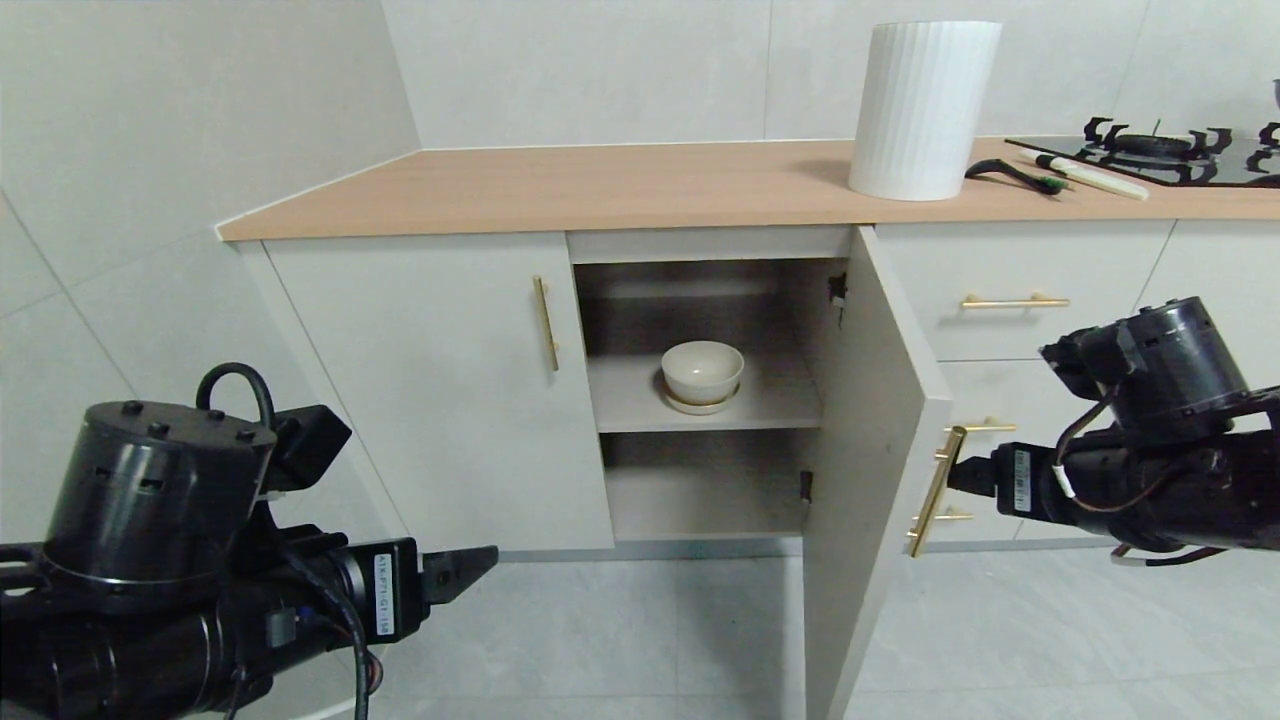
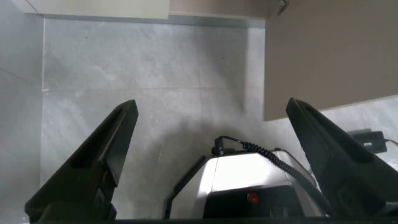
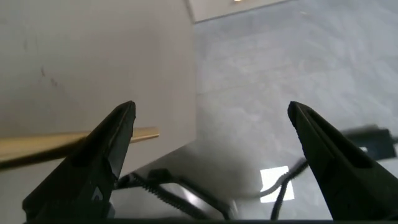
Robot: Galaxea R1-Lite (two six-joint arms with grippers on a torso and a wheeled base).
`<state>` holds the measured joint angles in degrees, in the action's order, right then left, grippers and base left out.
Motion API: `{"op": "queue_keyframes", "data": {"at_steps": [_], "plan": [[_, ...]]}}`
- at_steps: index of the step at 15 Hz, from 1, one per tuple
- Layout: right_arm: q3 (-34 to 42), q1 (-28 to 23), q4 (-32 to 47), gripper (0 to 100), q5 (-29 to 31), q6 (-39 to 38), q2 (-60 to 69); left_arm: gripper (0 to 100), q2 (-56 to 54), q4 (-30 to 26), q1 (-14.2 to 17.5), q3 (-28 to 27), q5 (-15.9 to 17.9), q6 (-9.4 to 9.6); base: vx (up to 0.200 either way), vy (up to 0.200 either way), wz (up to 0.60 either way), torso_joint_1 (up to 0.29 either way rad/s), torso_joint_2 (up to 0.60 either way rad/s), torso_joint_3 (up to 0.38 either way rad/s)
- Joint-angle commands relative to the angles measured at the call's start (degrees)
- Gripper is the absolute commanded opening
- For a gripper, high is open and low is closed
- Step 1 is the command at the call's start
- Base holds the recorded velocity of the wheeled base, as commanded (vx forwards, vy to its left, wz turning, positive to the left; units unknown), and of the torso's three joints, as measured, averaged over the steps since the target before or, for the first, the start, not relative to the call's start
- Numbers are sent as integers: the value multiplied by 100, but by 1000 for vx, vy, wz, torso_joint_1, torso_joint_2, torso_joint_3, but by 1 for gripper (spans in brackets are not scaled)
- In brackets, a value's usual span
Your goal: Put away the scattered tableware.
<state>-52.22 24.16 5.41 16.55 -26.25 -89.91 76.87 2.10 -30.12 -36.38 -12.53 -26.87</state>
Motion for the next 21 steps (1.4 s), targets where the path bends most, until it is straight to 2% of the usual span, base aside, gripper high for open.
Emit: {"op": "queue_keyframes", "data": {"at_steps": [1, 3, 7, 11, 16, 21], "plan": [[-244, 361, -5, 100, -47, -38, -484, 100, -6, 1, -2, -10, -4, -3, 0, 0, 0, 0, 0, 0], [-517, 379, -5, 100, -153, -21, -871, 100, 21, 1, -2, -1, -4, 6, 0, 0, 0, 0, 0, 0], [-1580, 440, 4, 100, -223, 155, -1829, 100, -111, 10, -2, -1, 5, 15, 0, 0, 0, 0, 0, 0], [-2196, 502, 39, 100, -574, 410, -2251, 100, -234, 107, -20, 17, 172, 41, 0, 0, 0, 0, 0, 0], [-2468, 598, -14, 100, -592, 498, -2734, 100, -208, 168, -20, 43, 163, 59, 0, 0, 0, 0, 0, 0], [-2450, 598, -532, 100, -592, 489, -2963, 100, -199, 168, -20, 61, 163, 76, 0, 0, 0, 0, 0, 0]]}}
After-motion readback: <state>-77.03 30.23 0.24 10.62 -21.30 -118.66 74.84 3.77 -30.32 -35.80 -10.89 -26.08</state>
